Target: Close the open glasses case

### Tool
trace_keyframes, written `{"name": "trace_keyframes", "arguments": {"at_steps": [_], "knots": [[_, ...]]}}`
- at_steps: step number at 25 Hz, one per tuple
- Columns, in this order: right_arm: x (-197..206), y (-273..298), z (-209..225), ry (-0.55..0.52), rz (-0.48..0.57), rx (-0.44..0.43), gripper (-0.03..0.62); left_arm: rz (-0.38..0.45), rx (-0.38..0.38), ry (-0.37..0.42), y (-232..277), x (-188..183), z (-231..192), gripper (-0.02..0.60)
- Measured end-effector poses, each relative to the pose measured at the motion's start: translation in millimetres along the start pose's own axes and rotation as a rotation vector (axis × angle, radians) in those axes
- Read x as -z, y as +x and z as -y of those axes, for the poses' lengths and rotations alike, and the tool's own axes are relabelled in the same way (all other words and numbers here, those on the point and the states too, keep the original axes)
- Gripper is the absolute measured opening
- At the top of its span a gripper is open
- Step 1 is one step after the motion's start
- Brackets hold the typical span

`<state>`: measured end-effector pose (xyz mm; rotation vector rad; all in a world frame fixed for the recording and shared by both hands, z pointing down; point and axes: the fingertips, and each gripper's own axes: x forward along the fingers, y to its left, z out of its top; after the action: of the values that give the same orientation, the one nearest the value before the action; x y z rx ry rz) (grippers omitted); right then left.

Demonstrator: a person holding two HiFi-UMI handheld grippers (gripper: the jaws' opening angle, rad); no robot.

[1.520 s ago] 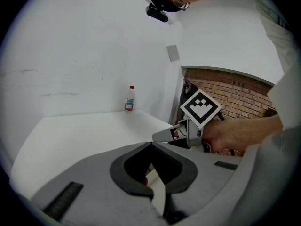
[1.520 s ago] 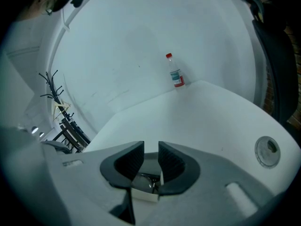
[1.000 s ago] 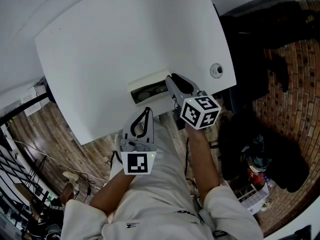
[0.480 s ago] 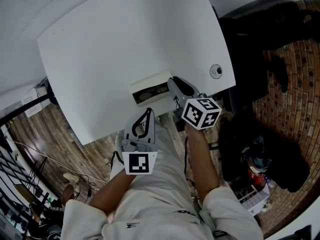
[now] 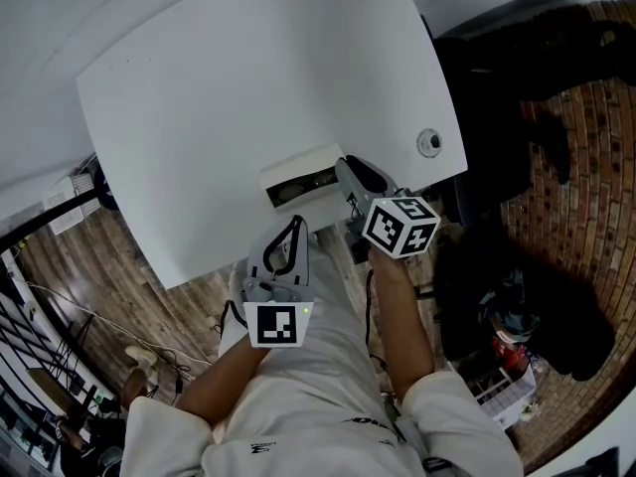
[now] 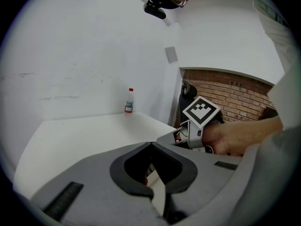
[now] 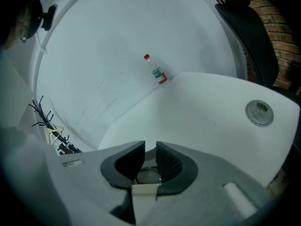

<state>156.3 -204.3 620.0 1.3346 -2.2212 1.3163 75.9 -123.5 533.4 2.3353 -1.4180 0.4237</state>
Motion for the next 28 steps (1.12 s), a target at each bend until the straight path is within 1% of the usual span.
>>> {"name": "trace_keyframes", "arguments": {"at_steps": [2, 5, 8, 11, 14, 18, 21, 24, 28], "knots": [[1.1, -2.2, 0.8, 0.002, -0.001, 0.005, 0.071, 0.004, 0.001, 0.001, -0.2, -0.7, 0.6, -0.002], [2.9, -5.1, 1.5, 0.001, 0.000, 0.019, 0.069, 0.015, -0.003, -0.026, -1.4, -2.3, -1.1, -0.002], [5.7, -4.3, 0.0, 0.003, -0.005, 0.019, 0.069, 0.014, -0.001, 0.005, -3.9, -3.3, -5.8, -0.002], [6.4, -6.7, 1.9, 0.000, -0.008, 0.023, 0.069, 0.008, 0.000, 0.005, -4.1, -3.0, -4.5, -0.002], [8.7, -8.4, 2.4, 0.000, -0.011, 0.031, 0.067, 0.018, 0.001, 0.025, -5.0, -6.0, -6.4, -0.002], [12.0, -10.8, 1.8, 0.001, -0.015, 0.041, 0.066, 0.021, -0.007, -0.009, -7.8, -7.0, -8.4, -0.002], [14.3, -12.4, 2.1, 0.000, -0.018, 0.045, 0.064, 0.009, 0.002, 0.005, -9.8, -5.6, -7.7, -0.002], [15.1, -13.7, 3.1, 0.000, -0.019, 0.051, 0.064, 0.024, 0.006, 0.028, -10.4, -9.3, -9.1, -0.002], [18.7, -14.4, 4.7, -0.002, -0.026, 0.058, 0.064, 0.034, -0.009, 0.002, -11.8, -11.4, -11.9, -0.002]]}}
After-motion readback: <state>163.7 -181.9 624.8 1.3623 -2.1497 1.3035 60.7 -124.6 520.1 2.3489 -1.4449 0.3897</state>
